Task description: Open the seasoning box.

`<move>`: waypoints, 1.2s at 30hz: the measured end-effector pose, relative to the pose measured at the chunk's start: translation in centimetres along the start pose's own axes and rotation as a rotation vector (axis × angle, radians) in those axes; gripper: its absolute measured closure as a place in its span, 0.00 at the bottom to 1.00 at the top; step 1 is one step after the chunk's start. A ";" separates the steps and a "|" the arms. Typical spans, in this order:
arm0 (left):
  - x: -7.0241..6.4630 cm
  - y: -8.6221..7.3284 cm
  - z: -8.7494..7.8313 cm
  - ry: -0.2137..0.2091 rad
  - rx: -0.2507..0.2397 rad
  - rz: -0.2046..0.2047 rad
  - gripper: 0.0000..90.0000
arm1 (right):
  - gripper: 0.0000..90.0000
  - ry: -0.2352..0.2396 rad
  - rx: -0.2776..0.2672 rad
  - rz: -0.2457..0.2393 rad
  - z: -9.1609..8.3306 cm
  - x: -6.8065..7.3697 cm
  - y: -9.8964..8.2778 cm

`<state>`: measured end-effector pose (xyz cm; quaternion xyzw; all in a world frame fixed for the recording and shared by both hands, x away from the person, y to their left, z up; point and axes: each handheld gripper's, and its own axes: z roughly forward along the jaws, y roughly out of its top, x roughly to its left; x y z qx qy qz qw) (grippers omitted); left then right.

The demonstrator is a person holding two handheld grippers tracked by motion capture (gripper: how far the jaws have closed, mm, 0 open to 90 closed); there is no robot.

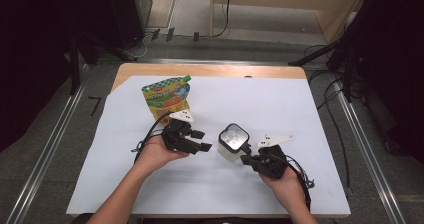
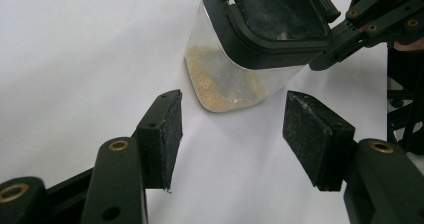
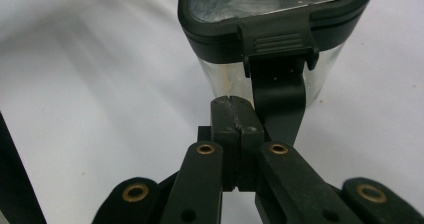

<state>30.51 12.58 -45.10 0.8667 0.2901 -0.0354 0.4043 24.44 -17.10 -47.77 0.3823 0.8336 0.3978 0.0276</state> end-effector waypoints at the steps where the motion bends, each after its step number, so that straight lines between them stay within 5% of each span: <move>1: 0.0 0.0 0.0 0.000 0.000 0.001 0.46 | 1.00 -0.003 0.000 0.000 0.0 -0.1 0.0; 21: -0.5 0.3 0.4 -0.010 -0.008 0.014 0.41 | 1.00 -0.059 -0.019 0.078 -0.9 -3.6 0.1; 36: -1.2 0.9 2.2 -0.022 -0.013 0.075 0.35 | 1.00 -0.084 -0.027 0.101 -0.9 -5.2 0.7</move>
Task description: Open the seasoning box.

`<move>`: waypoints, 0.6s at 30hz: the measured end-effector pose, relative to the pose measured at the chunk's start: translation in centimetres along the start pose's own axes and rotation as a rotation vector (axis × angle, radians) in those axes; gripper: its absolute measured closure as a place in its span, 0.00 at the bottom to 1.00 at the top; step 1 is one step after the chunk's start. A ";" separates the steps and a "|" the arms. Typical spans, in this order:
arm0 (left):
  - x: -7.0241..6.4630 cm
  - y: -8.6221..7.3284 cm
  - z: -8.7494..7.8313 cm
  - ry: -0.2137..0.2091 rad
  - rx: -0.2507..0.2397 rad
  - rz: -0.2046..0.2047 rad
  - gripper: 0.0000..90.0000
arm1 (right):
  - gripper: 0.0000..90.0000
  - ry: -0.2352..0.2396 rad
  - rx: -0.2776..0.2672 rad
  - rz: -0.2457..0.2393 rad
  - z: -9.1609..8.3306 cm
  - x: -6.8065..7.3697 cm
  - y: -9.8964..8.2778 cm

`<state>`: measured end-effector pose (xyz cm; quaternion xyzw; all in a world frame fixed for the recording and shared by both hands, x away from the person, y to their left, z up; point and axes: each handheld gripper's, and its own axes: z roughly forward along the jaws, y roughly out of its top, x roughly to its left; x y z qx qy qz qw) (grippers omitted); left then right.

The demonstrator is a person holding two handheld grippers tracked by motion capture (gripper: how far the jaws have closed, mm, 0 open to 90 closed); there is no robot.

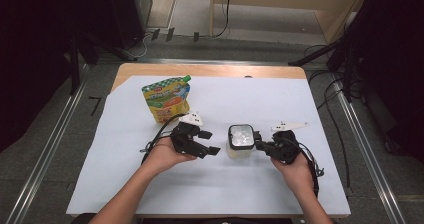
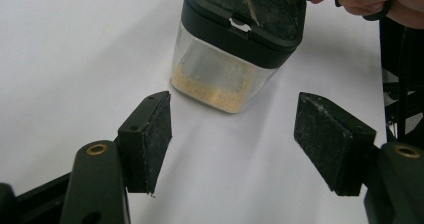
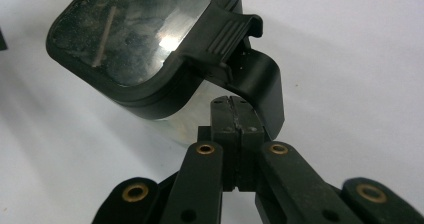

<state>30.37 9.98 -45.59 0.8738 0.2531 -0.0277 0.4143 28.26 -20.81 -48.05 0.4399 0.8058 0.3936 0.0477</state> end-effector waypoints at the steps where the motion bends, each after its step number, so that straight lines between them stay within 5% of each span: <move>1: -0.1 0.2 0.2 0.006 0.004 0.007 0.33 | 1.00 0.003 -0.003 0.004 -0.1 0.0 0.0; 3: -0.3 0.4 0.3 0.022 -0.006 0.020 0.31 | 1.00 0.003 -0.011 0.003 -0.5 0.0 0.1; 8: 0.0 0.8 0.6 -0.012 -0.021 0.018 0.28 | 1.00 -0.018 -0.038 0.013 -1.5 -0.6 0.1; 18: 0.0 2.3 2.1 -0.027 0.021 0.042 0.25 | 1.00 -0.038 -0.077 0.037 -2.1 -1.2 0.7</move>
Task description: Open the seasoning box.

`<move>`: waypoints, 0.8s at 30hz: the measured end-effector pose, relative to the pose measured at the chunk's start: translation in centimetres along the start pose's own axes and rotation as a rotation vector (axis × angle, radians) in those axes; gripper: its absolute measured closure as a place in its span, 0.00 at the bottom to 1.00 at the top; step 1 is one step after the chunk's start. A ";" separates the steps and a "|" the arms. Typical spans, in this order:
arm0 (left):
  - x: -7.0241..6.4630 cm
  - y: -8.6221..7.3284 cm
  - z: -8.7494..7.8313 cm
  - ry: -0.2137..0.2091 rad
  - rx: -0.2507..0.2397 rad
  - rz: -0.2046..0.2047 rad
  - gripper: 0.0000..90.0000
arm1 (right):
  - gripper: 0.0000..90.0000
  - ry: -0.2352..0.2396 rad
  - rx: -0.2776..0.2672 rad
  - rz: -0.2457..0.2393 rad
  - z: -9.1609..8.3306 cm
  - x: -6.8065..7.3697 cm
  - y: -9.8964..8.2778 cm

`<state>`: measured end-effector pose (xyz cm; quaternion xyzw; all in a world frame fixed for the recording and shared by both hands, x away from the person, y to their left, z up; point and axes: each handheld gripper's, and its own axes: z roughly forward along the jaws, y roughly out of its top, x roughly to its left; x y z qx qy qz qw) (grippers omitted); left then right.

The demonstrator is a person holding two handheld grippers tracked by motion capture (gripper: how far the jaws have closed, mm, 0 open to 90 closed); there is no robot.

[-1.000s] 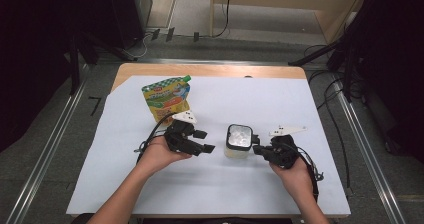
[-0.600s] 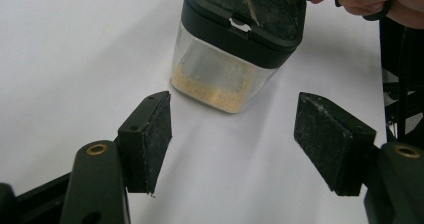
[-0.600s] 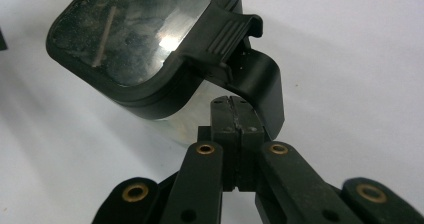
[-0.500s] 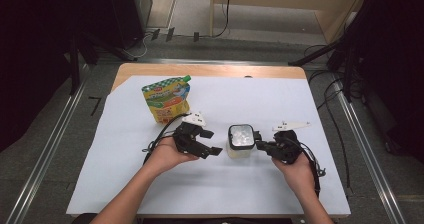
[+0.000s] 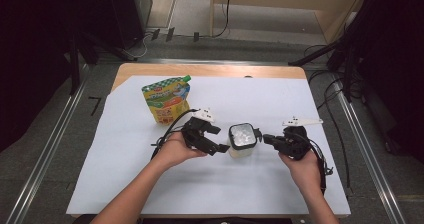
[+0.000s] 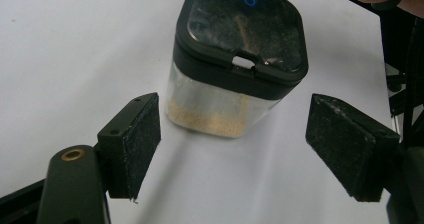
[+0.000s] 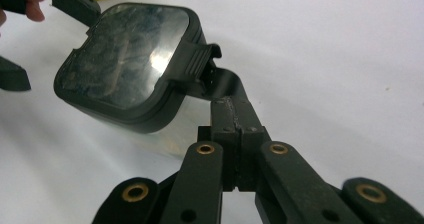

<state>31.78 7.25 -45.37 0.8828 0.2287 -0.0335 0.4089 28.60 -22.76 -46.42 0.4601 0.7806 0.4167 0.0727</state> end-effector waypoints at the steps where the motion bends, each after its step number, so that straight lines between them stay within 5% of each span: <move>1: -0.1 0.1 0.3 -0.002 0.004 0.008 0.25 | 1.00 -0.004 -0.003 0.002 0.0 0.0 0.2; 10: -0.4 1.0 1.3 0.014 0.025 0.067 0.23 | 1.00 -0.005 0.027 0.006 1.3 -0.8 2.0; 24: -0.8 1.3 3.3 0.058 0.033 0.122 0.19 | 1.00 -0.021 0.043 -0.009 2.1 -1.1 1.4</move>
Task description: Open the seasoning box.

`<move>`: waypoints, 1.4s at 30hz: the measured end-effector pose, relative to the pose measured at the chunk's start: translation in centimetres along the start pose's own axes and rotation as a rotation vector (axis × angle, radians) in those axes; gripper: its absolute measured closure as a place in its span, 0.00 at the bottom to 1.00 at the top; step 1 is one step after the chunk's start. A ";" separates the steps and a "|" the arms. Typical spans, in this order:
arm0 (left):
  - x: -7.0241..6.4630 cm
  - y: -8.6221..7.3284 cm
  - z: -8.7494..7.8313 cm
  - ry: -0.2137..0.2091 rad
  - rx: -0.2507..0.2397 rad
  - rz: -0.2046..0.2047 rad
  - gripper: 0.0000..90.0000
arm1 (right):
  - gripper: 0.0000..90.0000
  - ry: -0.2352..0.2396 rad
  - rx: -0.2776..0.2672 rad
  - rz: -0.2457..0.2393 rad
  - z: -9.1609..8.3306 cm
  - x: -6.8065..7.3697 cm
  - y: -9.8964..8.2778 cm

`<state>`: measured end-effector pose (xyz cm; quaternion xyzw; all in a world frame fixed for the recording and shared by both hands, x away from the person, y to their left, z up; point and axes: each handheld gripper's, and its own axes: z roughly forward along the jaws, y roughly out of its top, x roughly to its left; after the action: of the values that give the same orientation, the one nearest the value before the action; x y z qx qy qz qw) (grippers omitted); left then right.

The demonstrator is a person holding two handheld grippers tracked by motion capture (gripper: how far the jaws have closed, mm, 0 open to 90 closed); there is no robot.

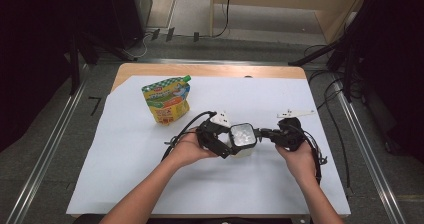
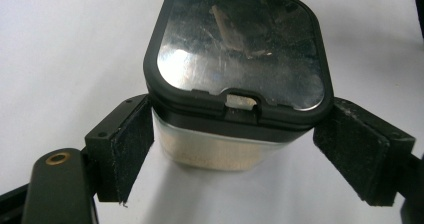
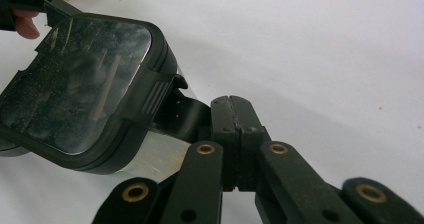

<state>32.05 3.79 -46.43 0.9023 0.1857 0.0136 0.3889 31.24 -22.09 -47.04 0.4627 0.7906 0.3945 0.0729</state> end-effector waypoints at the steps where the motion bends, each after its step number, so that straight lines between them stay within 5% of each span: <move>1: 0.0 0.0 0.1 0.000 -0.004 0.002 0.19 | 1.00 -0.003 0.002 -0.002 0.1 0.0 0.0; 31: -0.4 1.1 -0.3 0.030 0.053 0.041 0.19 | 1.00 0.007 0.016 0.006 0.4 0.2 -0.3; 42: -0.4 1.5 -0.9 0.029 0.035 0.049 0.19 | 1.00 0.009 0.016 0.009 0.4 0.4 -0.4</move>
<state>31.98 3.29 -44.72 0.9128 0.1695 0.0327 0.3701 30.98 -21.62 -47.48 0.4651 0.7919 0.3905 0.0638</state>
